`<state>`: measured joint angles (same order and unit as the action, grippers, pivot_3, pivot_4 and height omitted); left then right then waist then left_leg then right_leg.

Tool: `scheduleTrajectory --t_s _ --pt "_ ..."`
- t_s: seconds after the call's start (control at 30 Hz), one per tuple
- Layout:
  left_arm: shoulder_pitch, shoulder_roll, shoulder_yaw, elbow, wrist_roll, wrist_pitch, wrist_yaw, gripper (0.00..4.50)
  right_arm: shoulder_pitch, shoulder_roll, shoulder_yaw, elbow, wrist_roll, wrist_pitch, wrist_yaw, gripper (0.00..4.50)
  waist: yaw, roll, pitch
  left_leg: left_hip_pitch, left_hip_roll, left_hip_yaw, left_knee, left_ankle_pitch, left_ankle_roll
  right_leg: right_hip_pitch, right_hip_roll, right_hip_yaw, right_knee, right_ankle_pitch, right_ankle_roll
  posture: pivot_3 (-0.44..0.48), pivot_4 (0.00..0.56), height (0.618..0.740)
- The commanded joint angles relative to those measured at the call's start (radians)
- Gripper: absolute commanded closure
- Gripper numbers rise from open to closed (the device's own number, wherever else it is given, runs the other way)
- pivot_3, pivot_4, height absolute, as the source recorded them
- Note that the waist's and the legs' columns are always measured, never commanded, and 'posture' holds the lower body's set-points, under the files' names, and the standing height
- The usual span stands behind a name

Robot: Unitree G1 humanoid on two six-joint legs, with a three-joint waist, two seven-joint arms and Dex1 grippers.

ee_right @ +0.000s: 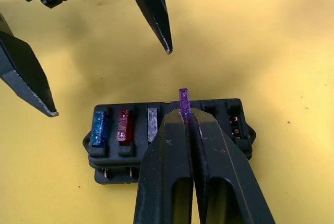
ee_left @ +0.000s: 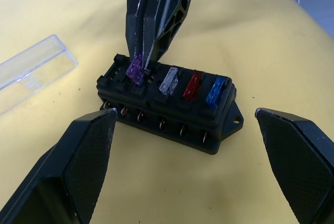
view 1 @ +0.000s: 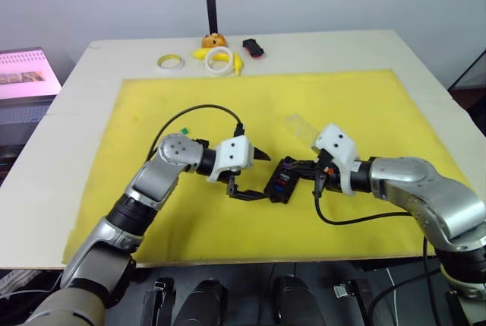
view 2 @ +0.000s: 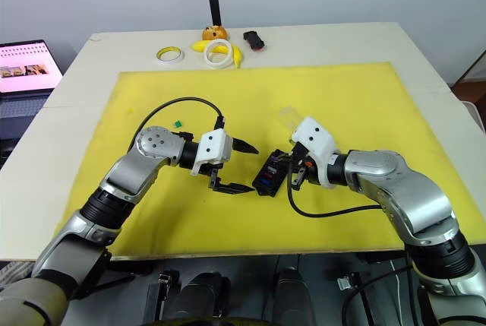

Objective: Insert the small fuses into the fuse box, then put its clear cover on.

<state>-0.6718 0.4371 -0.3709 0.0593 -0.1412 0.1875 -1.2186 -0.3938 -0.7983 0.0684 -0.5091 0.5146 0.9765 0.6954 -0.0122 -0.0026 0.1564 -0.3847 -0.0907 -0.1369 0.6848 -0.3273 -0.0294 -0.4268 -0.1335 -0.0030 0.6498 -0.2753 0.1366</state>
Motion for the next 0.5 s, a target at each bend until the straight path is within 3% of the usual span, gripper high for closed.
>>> scheduleTrajectory --t_s 0.03,0.5 --pt "-0.007 0.001 0.008 -0.03 -0.005 -0.007 0.0 0.0 -0.004 0.008 -0.007 -0.024 -0.009 -0.015 -0.012 4.47 0.0 0.0 0.0 0.0 0.0 0.0 0.0 0.0 0.0 0.0 0.0 0.0 0.0 0.0 0.0 0.0 0.15 0.74" --pt "-0.003 0.002 0.007 -0.035 -0.005 -0.006 0.0 0.0 0.016 0.009 -0.007 -0.037 -0.007 -0.015 -0.014 4.47 0.0 0.0 0.0 0.0 0.0 0.0 0.0 0.0 0.0 0.0 0.0 0.0 0.0 0.0 0.0 0.0 0.15 0.74"
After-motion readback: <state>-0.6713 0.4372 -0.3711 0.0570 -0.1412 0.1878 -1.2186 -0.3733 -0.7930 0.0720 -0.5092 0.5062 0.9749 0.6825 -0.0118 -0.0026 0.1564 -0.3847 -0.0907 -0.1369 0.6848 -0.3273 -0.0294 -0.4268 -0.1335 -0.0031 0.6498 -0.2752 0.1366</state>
